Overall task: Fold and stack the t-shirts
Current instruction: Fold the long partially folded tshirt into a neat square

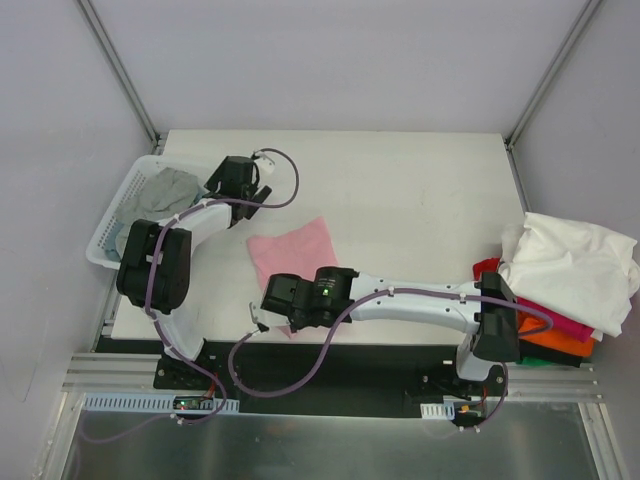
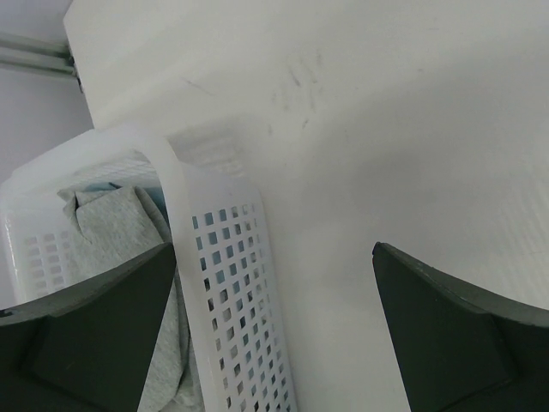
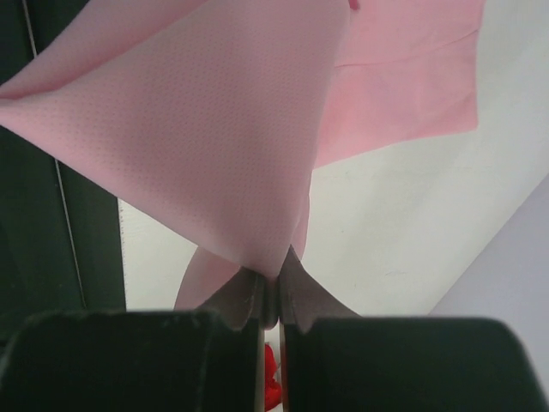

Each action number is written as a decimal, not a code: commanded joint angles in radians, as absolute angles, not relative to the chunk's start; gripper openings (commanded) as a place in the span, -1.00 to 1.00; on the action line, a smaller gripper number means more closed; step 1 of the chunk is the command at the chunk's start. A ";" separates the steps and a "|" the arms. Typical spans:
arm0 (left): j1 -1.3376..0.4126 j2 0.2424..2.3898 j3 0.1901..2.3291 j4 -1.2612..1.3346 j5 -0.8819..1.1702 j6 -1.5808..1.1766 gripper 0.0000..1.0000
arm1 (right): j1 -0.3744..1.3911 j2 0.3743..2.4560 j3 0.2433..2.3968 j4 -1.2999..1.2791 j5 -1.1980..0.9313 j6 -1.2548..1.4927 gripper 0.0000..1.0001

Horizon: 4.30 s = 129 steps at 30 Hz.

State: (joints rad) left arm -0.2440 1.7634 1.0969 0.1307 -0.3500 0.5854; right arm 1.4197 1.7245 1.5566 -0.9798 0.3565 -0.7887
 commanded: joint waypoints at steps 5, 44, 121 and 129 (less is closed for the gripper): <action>-0.275 1.724 1.146 0.097 -0.314 0.569 0.98 | 1.448 1.730 1.600 -1.022 0.362 -0.790 -0.99; -0.275 1.818 1.232 0.136 -0.394 0.643 0.99 | 1.132 2.036 1.845 -0.750 0.362 -1.219 0.14; -0.373 1.233 0.966 -0.574 0.502 0.433 0.86 | 0.647 1.819 1.482 -0.633 0.411 -0.742 0.95; -0.373 1.334 1.000 -0.519 0.477 0.446 0.76 | 0.649 1.804 1.468 -0.649 0.371 -0.736 0.97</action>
State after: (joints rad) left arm -0.3672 1.3117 0.9554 -0.5556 0.4625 0.4126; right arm 0.6468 1.8275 1.4433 -0.6270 0.4000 -0.7616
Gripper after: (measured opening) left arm 0.888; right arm 0.983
